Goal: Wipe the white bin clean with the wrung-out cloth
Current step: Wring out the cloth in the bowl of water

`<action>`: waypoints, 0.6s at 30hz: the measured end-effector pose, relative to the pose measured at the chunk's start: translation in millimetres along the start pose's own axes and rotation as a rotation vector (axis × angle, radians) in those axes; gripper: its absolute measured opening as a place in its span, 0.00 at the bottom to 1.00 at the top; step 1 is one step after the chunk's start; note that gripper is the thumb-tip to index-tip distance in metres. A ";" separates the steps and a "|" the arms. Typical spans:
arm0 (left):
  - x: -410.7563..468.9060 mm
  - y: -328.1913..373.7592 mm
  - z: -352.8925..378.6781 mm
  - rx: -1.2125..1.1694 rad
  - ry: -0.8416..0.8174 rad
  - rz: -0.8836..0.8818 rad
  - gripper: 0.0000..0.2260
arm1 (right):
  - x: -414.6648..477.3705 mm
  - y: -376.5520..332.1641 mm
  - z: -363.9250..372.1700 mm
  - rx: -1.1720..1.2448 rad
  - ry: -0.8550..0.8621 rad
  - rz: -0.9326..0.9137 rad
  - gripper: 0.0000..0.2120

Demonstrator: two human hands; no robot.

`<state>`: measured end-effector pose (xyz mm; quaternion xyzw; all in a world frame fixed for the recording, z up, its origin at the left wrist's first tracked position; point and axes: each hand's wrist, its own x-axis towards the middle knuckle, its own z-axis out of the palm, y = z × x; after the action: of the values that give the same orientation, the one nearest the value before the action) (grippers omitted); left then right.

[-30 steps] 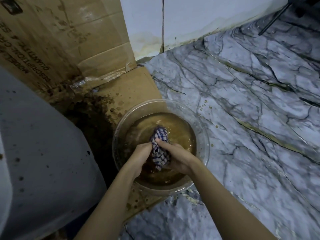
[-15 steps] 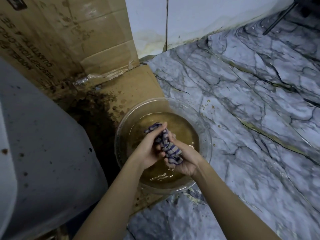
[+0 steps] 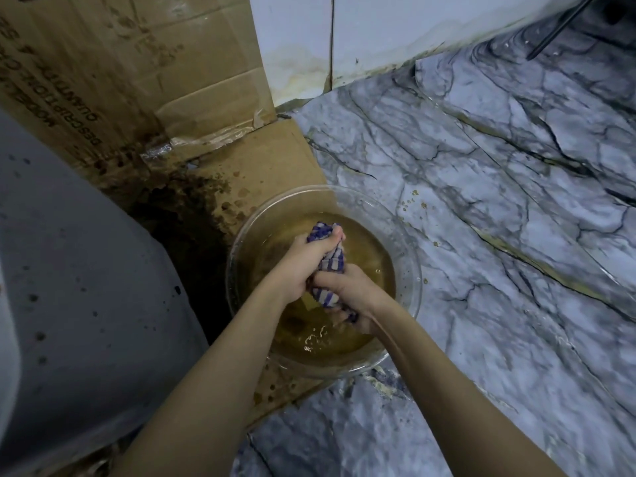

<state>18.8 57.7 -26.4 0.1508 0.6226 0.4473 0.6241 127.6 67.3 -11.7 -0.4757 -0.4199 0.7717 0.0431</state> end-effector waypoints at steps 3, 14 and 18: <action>-1.6 2.0 9.1 0.021 0.103 0.021 0.13 | 3.4 1.8 8.9 -0.436 0.191 -0.237 0.09; -5.5 14.5 -11.8 -0.319 -0.249 -0.112 0.13 | 1.9 22.8 -29.0 0.613 -0.514 0.108 0.36; -5.3 22.8 -6.3 -0.213 -0.372 0.033 0.13 | 5.6 16.6 -21.2 0.648 -0.471 0.037 0.33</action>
<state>5.5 64.0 -7.2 0.1739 0.4433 0.4852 0.7334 146.4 72.1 -31.2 -0.2551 -0.1448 0.9527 0.0796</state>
